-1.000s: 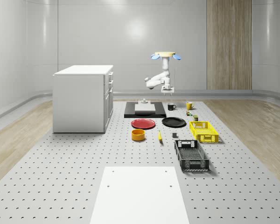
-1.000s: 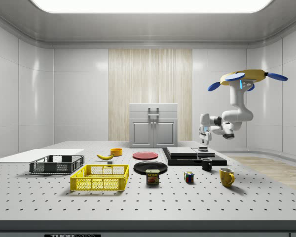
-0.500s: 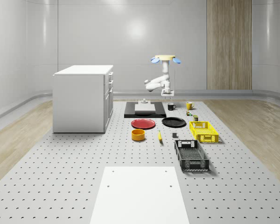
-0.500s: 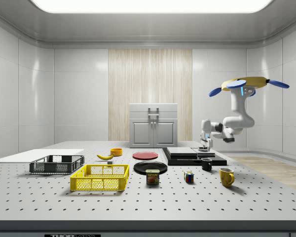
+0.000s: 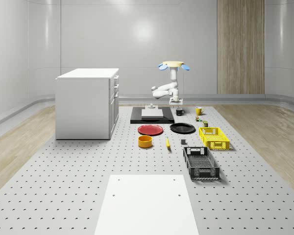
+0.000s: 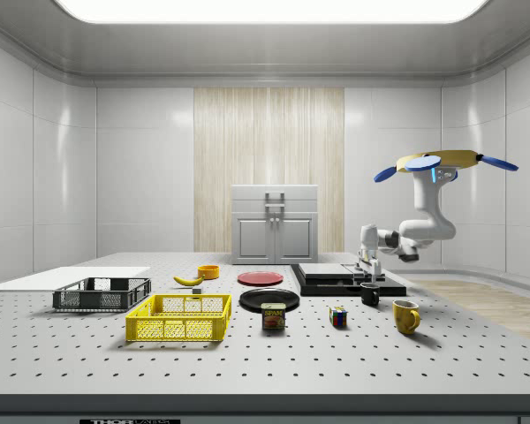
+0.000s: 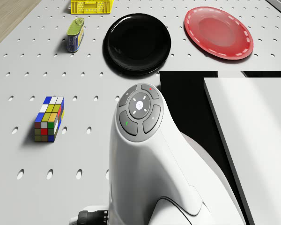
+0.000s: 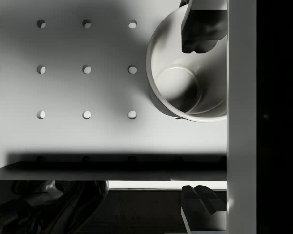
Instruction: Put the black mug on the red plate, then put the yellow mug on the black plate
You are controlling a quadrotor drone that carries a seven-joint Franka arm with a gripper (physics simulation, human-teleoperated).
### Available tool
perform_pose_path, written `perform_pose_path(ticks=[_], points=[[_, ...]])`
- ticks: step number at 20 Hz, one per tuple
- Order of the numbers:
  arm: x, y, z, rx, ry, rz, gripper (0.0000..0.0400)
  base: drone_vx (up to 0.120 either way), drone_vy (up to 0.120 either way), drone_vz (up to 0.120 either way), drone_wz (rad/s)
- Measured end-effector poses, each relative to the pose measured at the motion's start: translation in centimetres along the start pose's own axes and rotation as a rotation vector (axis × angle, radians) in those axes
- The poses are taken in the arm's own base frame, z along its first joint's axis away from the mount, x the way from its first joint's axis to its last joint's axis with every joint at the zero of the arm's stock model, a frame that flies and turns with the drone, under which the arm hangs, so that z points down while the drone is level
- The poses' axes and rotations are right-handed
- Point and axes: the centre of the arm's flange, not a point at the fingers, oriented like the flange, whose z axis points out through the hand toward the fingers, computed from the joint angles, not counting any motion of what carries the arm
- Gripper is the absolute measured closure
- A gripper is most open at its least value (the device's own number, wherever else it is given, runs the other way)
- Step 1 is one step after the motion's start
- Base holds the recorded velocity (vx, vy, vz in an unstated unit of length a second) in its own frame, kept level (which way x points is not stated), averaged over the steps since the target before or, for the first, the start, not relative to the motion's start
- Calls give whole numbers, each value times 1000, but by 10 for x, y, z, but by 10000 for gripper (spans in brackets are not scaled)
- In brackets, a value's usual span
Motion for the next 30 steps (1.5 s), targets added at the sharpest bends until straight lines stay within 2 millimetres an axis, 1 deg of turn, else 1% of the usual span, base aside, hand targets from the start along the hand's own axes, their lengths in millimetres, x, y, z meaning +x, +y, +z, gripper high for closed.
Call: perform_pose_path(ticks=[2, 10, 16, 22, 30], points=[[0, 0, 0, 0, 0, 0, 0, 0, 0, -80, 0], [-3, -3, 0, 0, 0, 0, 0, 0, 0, 0, 0], [2, -10, 0, 0, 0, 0, 0, 0, 0, 0, 0], [5, -10, 0, 0, 0, 0, 0, 0, 0, 0, 0], [7, -10, 10, 0, 0, 0, 0, 0, 0, 0, 0]])
